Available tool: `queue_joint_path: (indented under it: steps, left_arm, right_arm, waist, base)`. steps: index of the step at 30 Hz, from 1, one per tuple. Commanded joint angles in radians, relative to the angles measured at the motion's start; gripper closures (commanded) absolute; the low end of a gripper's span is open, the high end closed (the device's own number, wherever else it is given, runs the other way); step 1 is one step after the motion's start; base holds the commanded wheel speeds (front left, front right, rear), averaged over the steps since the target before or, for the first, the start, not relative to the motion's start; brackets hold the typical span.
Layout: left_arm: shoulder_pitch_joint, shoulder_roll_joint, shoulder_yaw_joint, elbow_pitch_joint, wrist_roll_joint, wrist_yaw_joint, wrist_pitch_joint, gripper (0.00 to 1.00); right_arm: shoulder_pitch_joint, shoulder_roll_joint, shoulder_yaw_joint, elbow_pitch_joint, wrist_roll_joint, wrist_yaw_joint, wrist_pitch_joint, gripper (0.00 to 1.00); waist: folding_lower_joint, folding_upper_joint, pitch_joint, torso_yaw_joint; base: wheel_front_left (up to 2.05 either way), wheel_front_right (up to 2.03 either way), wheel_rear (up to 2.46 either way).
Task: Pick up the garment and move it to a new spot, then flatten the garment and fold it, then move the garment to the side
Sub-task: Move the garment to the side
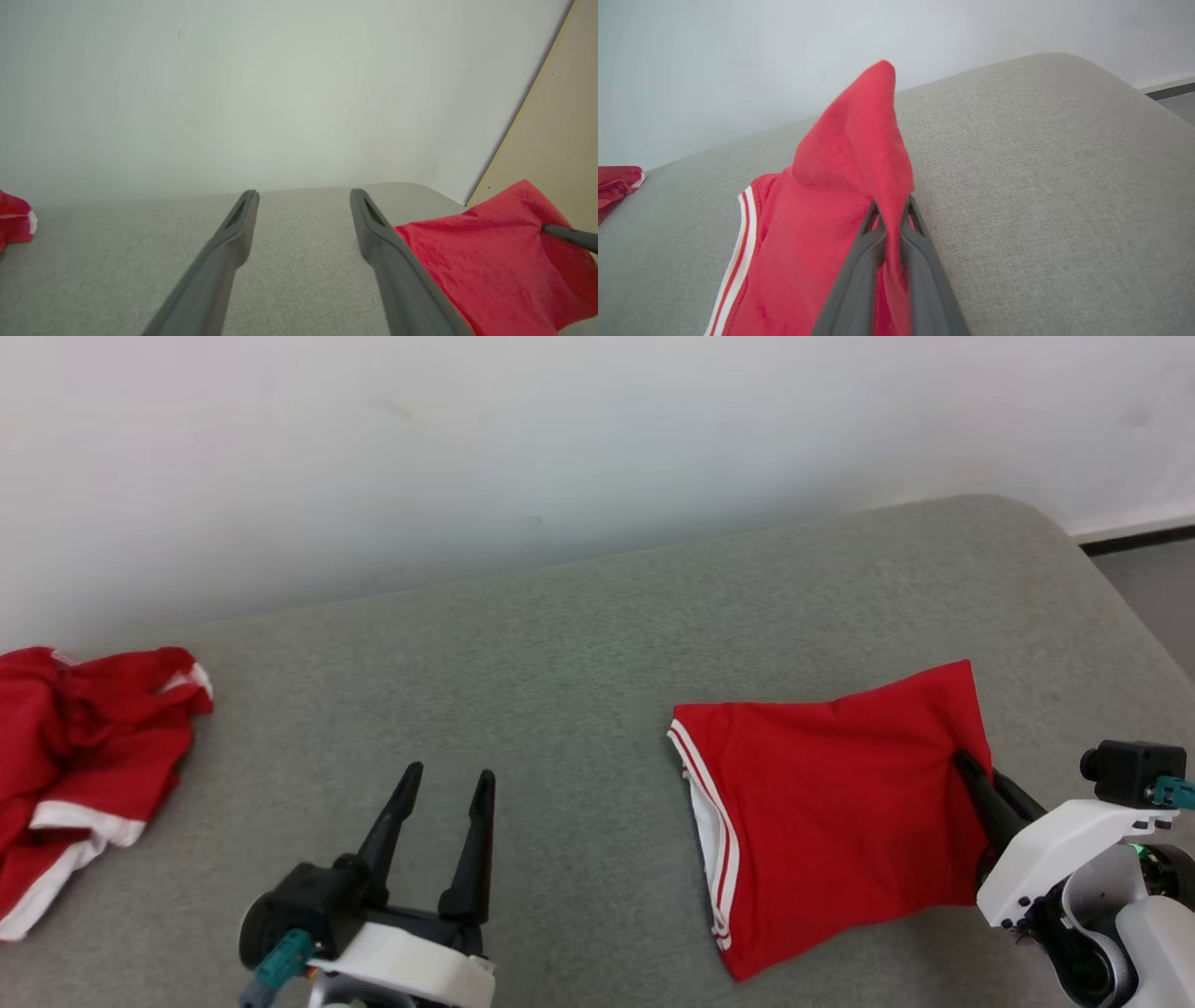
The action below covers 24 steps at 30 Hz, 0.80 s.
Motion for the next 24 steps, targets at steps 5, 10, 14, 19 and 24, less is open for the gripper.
queue_joint_path:
  steps: [5,10,14,19,24]
  left_arm:
    - [-0.03,0.004,-0.022,0.012,0.013,-0.006,0.0,0.0]
    - [-0.048,0.004,-0.042,0.023,0.03,-0.012,0.0,0.0]
    - [-0.062,0.004,-0.06,0.032,0.047,-0.016,0.0,0.0]
    - [-0.088,0.005,-0.076,0.041,0.077,-0.021,0.0,0.0]
    - [-0.13,0.018,-0.1,0.038,0.121,-0.026,0.0,0.0]
  right_arm:
    - [-0.003,-0.002,-0.009,-0.002,0.008,-0.002,-0.028,1.0]
    - [-0.003,0.003,-0.008,-0.008,0.019,-0.002,-0.046,1.0]
    - [-0.011,0.003,-0.006,-0.008,0.029,-0.002,-0.06,1.0]
    - [-0.04,-0.011,0.001,-0.009,0.039,-0.002,-0.075,1.0]
    - [-0.112,-0.05,0.012,0.002,0.052,-0.002,-0.085,1.0]
  waist:
    - [0.0,-0.0001,0.032,-0.131]
    - [0.0,-0.0001,0.048,-0.179]
    - [0.0,-0.0001,0.06,-0.19]
    - [0.0,-0.0001,0.087,-0.173]
    - [0.0,-0.0001,0.151,-0.136]
  base:
    - [0.0,0.0,0.0]
    - [0.0,0.0,0.0]
    - [0.0,0.0,0.0]
    - [0.0,0.0,0.0]
    - [0.0,0.0,0.0]
